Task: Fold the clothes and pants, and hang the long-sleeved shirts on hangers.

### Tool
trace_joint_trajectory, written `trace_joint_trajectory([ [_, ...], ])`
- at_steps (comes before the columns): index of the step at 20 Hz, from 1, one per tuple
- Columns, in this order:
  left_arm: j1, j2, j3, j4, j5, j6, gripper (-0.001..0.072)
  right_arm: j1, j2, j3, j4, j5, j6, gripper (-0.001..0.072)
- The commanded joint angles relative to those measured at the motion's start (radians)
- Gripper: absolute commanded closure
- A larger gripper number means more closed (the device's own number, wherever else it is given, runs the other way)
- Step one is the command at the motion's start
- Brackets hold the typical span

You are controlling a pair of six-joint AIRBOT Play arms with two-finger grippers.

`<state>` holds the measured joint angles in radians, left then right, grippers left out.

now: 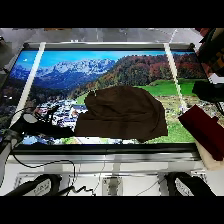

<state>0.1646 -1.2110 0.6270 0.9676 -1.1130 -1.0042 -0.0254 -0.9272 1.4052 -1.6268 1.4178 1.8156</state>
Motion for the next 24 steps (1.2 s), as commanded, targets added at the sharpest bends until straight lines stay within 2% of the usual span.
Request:
trace_joint_trajectory([
  [1,0.001,-0.103,-0.009,-0.112,0.076,0.083,0.0231,0.001,0.0,0.0,0.0,-0.053,0.0,0.0699],
  [4,0.001,-0.162,-0.009,-0.208,0.15,0.132,0.0235,0.001,0.0,0.0,0.0,-0.053,0.0,0.0699],
  [5,0.001,-0.172,-0.009,-0.24,0.161,0.145,0.0304,0.001,-0.001,0.0,-0.002,-0.055,0.0,0.0699],
  [7,-0.003,-0.179,-0.008,-0.302,0.16,0.184,0.0597,0.001,-0.001,0.0,-0.031,-0.06,-0.023,0.0699],
  [8,-0.007,-0.179,-0.007,-0.327,0.159,0.187,0.0691,0.0,-0.003,0.0,-0.049,-0.045,-0.075,0.0699],
  [11,-0.009,-0.167,0.038,-0.348,0.135,0.186,0.0693,-0.004,-0.043,-0.003,-0.161,0.027,-0.324,0.0701],
  [14,-0.004,-0.077,0.153,-0.348,0.087,0.182,0.0694,-0.095,-0.089,-0.087,-0.132,0.124,-0.409,0.0701],
  [16,-0.003,0.033,0.235,-0.348,0.08,0.182,0.0694,-0.187,-0.089,-0.232,-0.016,0.082,-0.437,0.0702],
  [20,0.035,0.295,0.31,-0.275,0.125,0.181,0.0694,-0.29,-0.09,-0.591,0.343,0.002,-0.572,0.0701],
  [22,0.066,0.404,0.309,-0.208,0.169,0.132,0.0693,-0.291,-0.09,-0.736,0.477,-0.068,-0.579,0.0698],
  [23,0.076,0.441,0.309,-0.179,0.177,0.103,0.0694,-0.291,-0.09,-0.798,0.557,-0.122,-0.578,0.0638],
  [24,0.079,0.468,0.308,-0.154,0.177,0.082,0.0693,-0.291,-0.09,-0.848,0.627,-0.182,-0.578,0.0483],
])
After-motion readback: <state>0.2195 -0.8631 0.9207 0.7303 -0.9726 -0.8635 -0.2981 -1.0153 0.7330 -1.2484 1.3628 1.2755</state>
